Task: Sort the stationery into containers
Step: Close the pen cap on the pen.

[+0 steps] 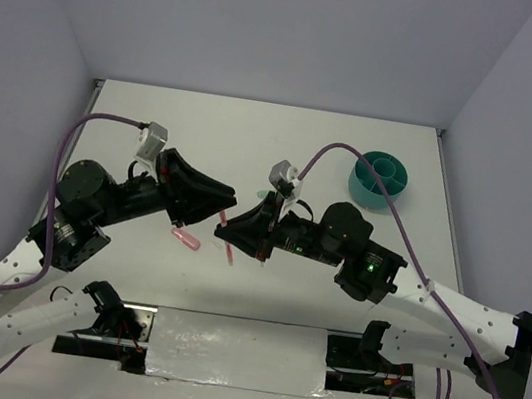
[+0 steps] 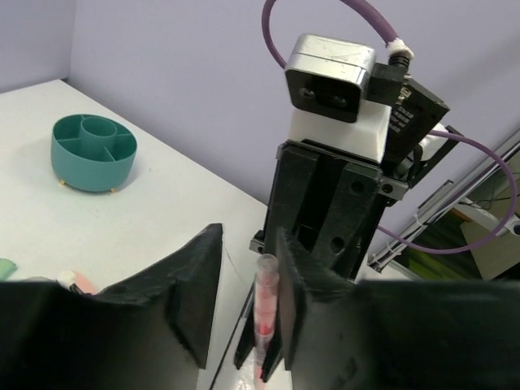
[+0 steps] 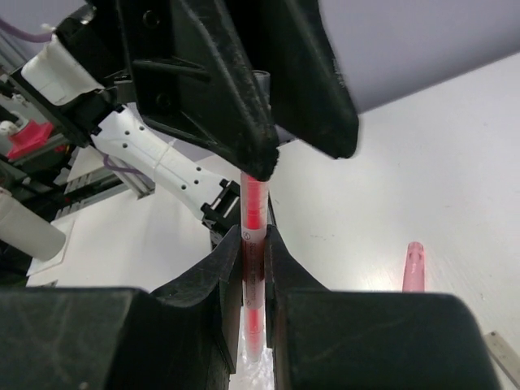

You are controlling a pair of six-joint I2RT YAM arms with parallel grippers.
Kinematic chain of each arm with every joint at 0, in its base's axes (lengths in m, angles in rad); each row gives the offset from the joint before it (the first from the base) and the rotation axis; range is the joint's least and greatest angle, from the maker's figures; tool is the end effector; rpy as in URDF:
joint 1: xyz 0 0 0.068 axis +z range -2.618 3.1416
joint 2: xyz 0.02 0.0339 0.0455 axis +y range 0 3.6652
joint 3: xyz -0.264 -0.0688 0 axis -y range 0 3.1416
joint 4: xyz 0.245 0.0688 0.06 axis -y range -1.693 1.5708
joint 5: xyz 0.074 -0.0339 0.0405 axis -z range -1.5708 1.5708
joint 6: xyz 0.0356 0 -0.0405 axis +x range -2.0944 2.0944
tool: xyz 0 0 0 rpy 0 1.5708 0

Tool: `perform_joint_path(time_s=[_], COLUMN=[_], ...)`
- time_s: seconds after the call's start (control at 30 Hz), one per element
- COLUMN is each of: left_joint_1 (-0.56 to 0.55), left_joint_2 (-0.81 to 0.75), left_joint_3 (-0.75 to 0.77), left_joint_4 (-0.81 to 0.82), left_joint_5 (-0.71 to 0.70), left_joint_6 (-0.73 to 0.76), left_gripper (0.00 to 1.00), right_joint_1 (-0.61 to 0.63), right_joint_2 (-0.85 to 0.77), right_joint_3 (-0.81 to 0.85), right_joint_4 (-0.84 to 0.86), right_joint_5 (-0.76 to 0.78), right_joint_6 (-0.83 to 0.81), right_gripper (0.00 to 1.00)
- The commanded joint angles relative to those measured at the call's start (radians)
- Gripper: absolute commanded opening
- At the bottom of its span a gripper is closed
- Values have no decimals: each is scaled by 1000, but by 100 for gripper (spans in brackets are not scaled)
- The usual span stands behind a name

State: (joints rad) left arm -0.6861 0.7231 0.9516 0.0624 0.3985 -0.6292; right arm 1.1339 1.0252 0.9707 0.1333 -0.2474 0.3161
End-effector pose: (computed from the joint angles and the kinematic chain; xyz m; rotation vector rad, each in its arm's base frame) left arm 0.1069 -0.1054 0.4328 0.4151 1.3743 -1.3590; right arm 0.0933 0.2203 0.3943 -0.8524 1.4136 1.3262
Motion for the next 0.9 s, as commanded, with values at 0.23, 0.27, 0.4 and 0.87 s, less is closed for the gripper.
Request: perform_joint_path(time_s=[0.23,0.27,0.4,0.87], left_joint_1=[-4,-4,-4,-12], left_joint_2=[13,15,12,87], left_joint_3=[-8,-17,-82,-191], left_joint_4=[37,45,96,165], left_joint_5=[42,43,46,160], left_joint_6=[19,7,-29,-81], left_gripper=[0,0,0,0], right_joint_1=[-2,-5,-45,-206], right_joint_2=[-31,-30,-16,90], right_joint_3=[55,68,147,439], right_joint_4=[19,19,63,3], right_joint_5=[48,54,5,-199], right_joint_6=[6,-2,-6,-2], right_gripper=[0,0,0,0])
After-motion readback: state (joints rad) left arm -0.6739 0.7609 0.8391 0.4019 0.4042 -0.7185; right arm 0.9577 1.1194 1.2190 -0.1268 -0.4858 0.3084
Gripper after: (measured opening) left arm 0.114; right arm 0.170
